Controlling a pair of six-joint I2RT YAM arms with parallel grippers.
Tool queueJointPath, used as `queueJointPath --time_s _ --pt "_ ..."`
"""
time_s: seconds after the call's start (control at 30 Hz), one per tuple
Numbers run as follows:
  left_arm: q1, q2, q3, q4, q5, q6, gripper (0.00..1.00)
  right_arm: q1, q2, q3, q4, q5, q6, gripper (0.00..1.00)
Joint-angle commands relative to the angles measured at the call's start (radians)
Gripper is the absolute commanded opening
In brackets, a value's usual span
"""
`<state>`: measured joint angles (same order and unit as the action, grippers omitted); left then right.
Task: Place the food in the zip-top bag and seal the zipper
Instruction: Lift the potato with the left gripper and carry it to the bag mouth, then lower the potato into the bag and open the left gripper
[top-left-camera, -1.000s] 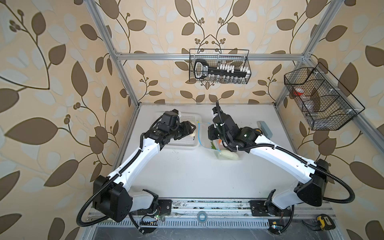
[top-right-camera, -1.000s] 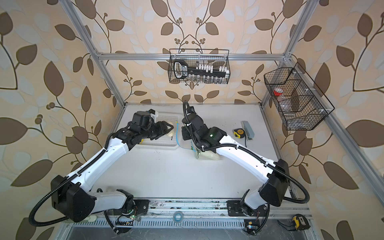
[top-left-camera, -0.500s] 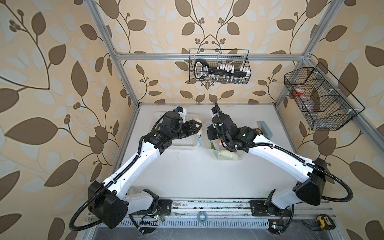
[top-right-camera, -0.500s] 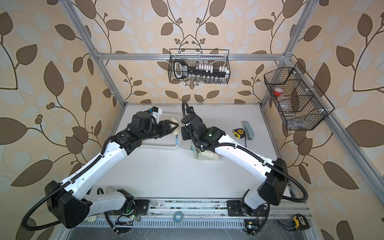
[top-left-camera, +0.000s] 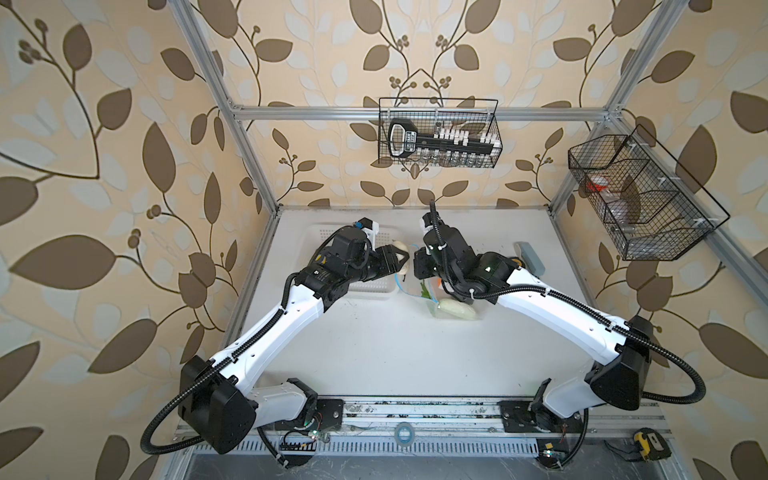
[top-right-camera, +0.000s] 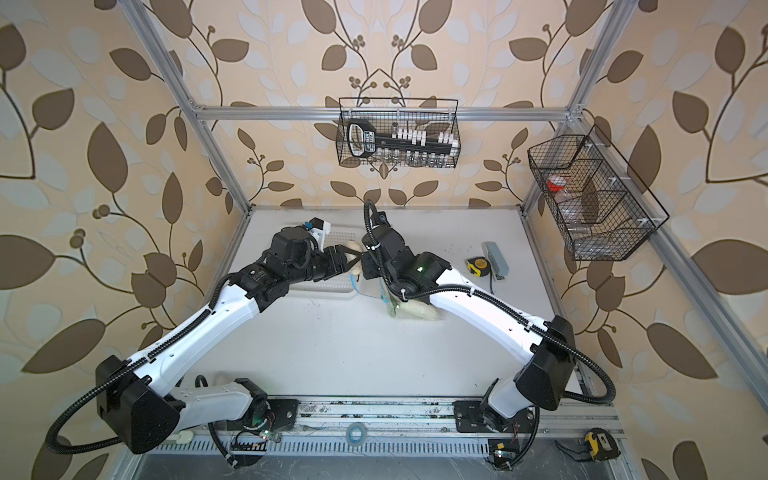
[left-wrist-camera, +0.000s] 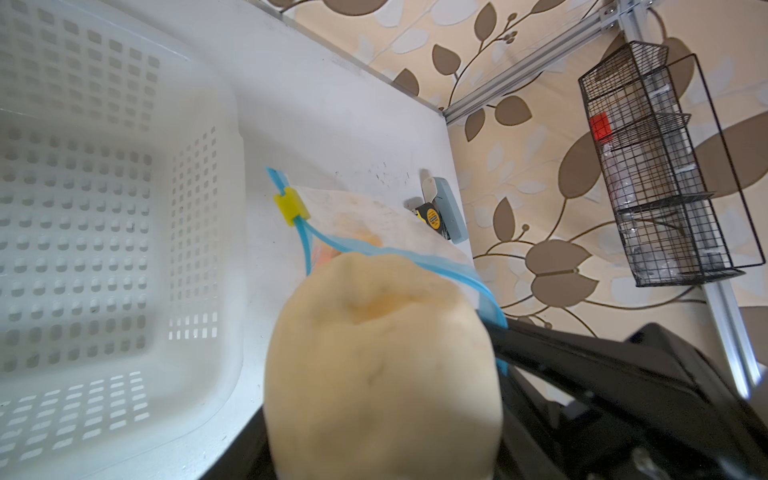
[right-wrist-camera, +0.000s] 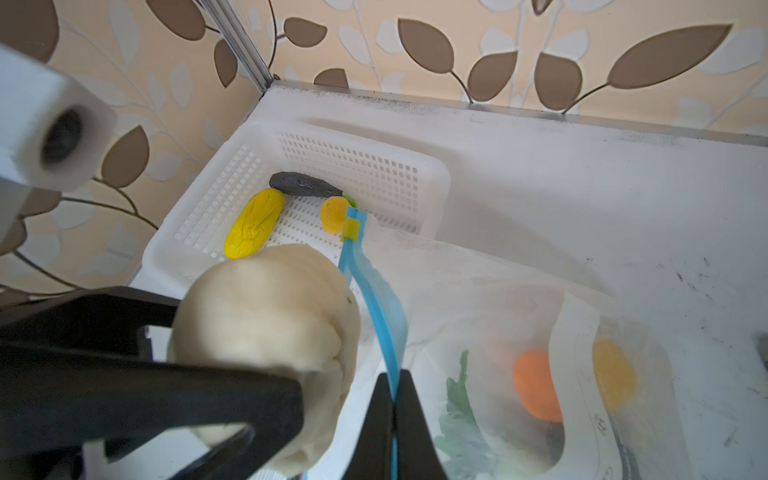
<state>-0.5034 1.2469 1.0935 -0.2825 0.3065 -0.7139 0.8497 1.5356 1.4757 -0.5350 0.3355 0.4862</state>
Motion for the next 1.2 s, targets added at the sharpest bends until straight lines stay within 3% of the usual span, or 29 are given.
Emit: queueJointPath --time_s 0.0,0.27,0.77,1.17 --pt "-0.003 0.003 -0.008 0.015 -0.019 0.013 0.51 0.003 -0.012 0.034 -0.001 -0.011 0.013 0.00" --pt "-0.021 0.032 0.031 -0.066 -0.097 -0.025 0.52 0.003 -0.020 0.028 0.004 -0.028 0.020 0.00" --pt "-0.072 0.010 -0.012 -0.050 -0.265 -0.099 0.57 0.003 -0.029 0.018 0.015 -0.041 0.029 0.00" --pt "-0.100 0.023 -0.021 -0.035 -0.317 -0.132 0.58 0.004 -0.022 0.015 0.030 -0.059 0.035 0.00"
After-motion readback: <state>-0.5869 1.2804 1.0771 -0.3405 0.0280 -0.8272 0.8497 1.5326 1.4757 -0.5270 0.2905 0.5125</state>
